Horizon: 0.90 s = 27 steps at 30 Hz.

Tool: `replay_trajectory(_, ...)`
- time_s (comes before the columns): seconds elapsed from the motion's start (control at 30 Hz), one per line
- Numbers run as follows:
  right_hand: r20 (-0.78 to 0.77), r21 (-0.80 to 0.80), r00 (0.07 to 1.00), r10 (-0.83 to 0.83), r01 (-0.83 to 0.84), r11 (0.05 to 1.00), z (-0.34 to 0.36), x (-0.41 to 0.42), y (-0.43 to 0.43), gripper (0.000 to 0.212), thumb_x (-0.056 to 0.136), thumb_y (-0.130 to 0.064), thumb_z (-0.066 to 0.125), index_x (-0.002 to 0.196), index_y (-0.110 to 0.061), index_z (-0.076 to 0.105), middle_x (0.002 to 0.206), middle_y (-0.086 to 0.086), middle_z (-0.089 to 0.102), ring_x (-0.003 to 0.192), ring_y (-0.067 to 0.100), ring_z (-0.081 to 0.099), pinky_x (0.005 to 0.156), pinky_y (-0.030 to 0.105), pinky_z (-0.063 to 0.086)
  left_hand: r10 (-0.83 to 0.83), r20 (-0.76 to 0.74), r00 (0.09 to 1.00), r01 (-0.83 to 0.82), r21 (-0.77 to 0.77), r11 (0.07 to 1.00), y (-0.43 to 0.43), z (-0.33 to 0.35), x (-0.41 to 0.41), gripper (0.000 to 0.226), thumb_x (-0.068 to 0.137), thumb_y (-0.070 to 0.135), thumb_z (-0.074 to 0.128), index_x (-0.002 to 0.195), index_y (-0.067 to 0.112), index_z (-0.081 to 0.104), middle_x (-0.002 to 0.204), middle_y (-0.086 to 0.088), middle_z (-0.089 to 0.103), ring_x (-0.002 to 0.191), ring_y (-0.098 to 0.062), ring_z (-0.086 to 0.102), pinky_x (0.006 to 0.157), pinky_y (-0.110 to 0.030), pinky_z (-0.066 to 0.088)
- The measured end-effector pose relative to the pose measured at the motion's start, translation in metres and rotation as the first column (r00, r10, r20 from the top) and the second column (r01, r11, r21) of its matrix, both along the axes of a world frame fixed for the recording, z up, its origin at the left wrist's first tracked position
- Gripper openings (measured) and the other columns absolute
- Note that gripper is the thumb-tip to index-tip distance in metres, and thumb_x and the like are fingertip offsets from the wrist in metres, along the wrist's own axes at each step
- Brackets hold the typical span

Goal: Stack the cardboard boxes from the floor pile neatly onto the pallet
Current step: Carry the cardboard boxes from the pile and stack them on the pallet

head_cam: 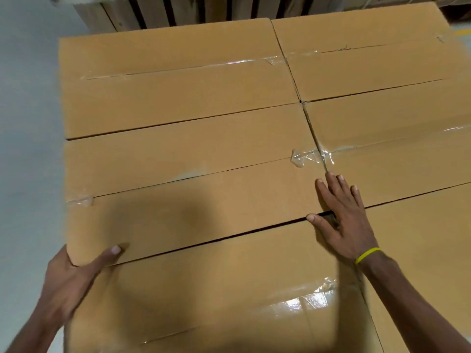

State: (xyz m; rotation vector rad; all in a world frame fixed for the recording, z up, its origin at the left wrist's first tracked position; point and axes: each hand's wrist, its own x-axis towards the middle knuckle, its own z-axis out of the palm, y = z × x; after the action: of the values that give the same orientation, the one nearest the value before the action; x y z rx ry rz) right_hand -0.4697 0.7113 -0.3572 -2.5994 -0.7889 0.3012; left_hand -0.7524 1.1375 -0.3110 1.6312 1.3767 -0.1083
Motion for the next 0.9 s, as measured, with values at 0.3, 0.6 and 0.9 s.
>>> replay_trajectory(0.3,-0.004,-0.083,1.0,0.01,-0.01,0.997,0.006,-0.004,0.004,0.079,0.092,-0.063,0.042,0.16,-0.027,0.022,0.17,-0.003,0.003,0.156,0.015,-0.005,0.125,0.039,-0.006,0.007,0.031,1.0,-0.008,0.029,1.0,0.001,0.008,-0.009,0.09,0.039,0.079,0.086,0.11,0.025,0.072,0.099,0.006,0.077,0.092,-0.021,0.073,0.081,-0.044,0.059)
replay_trajectory(0.6,-0.026,-0.079,0.976,-0.216,0.213,0.974,0.008,-0.031,0.001,0.084,0.093,-0.066,0.041,0.16,-0.02,0.021,0.168,0.004,0.01,0.156,0.021,0.001,0.126,0.042,-0.003,0.243,0.031,0.969,-0.245,0.193,0.95,-0.044,0.006,-0.038,0.06,0.062,0.07,0.085,0.082,0.015,0.072,0.08,-0.009,0.071,0.083,-0.035,0.066,0.072,-0.044,0.053)
replay_trajectory(0.9,-0.04,-0.093,0.981,-0.192,0.188,0.978,0.004,-0.029,0.003,0.078,0.101,-0.052,0.047,0.161,-0.013,0.015,0.169,0.012,0.007,0.156,0.031,0.0,0.126,0.046,0.0,0.17,-0.003,0.986,-0.163,0.263,0.951,-0.045,-0.005,-0.04,0.061,0.073,0.071,0.08,0.092,0.014,0.071,0.095,-0.014,0.071,0.093,-0.037,0.067,0.087,-0.051,0.056)
